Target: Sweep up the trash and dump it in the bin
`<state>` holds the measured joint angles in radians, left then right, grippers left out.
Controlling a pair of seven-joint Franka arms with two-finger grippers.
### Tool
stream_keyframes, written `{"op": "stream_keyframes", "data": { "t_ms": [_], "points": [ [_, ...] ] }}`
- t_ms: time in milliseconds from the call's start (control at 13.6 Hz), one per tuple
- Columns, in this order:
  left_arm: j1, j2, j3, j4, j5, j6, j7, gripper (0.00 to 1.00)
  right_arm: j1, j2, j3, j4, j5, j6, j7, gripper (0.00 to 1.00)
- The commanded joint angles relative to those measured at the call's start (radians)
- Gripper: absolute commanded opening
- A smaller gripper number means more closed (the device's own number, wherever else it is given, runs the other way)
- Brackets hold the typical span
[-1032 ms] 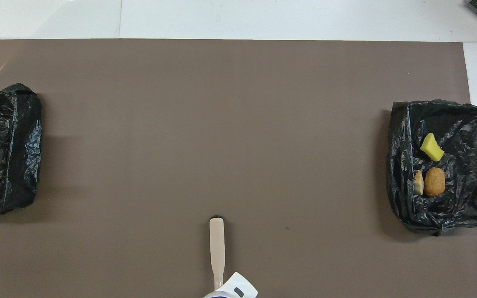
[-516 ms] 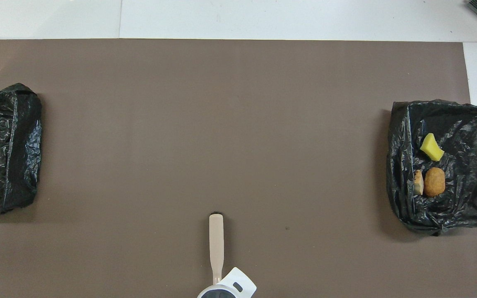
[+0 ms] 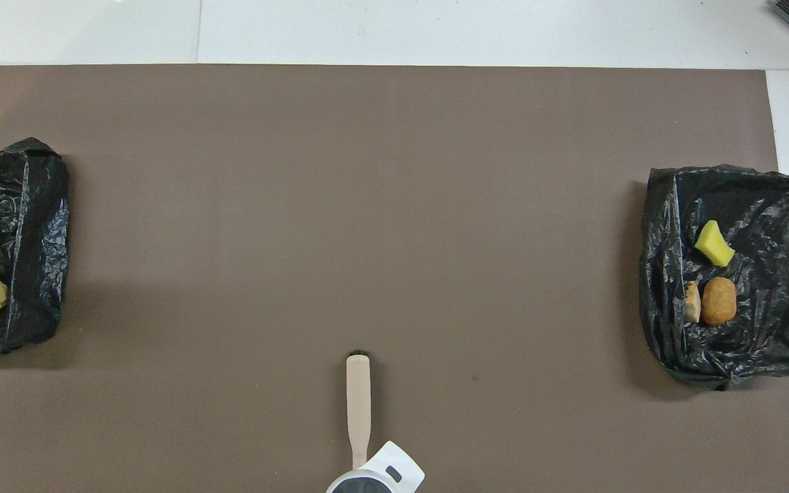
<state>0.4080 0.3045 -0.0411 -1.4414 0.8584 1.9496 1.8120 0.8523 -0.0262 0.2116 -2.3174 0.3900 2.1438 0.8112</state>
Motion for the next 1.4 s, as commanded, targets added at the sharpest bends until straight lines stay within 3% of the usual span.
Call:
{"op": "stream_keyframes", "data": {
  "t_ms": [0,221,369,590,737,959,1180,1327],
  "points": [
    [-0.011,-0.152,0.013,-0.128,0.071,0.022,-0.040,0.00,-0.019,0.009,0.005,0.012,0.029,-0.001,-0.020,0.43],
    [0.005,-0.208,0.015,-0.135,0.080,-0.003,-0.085,0.00,-0.045,0.002,0.002,0.035,0.029,-0.008,-0.021,0.56],
    [0.009,-0.217,0.015,-0.135,0.070,0.003,-0.092,0.00,-0.105,-0.027,-0.001,0.081,0.029,-0.068,-0.023,0.69],
    [0.020,-0.215,0.015,-0.135,0.018,-0.009,-0.140,0.00,-0.226,-0.153,-0.009,0.098,0.015,-0.183,-0.027,1.00],
    [0.022,-0.217,0.015,-0.137,-0.015,-0.031,-0.206,0.00,-0.330,-0.217,-0.015,0.122,-0.012,-0.312,-0.030,1.00],
    [0.028,-0.219,0.015,-0.137,-0.174,-0.089,-0.327,0.00,-0.505,-0.299,-0.017,0.185,-0.105,-0.457,-0.113,1.00],
    [0.017,-0.225,0.015,-0.143,-0.295,-0.167,-0.485,0.00,-0.669,-0.291,-0.015,0.308,-0.135,-0.583,-0.200,1.00],
    [0.009,-0.241,0.010,-0.166,-0.328,-0.213,-0.566,0.00,-0.720,-0.284,-0.014,0.342,-0.248,-0.590,-0.327,1.00]
  ]
}}
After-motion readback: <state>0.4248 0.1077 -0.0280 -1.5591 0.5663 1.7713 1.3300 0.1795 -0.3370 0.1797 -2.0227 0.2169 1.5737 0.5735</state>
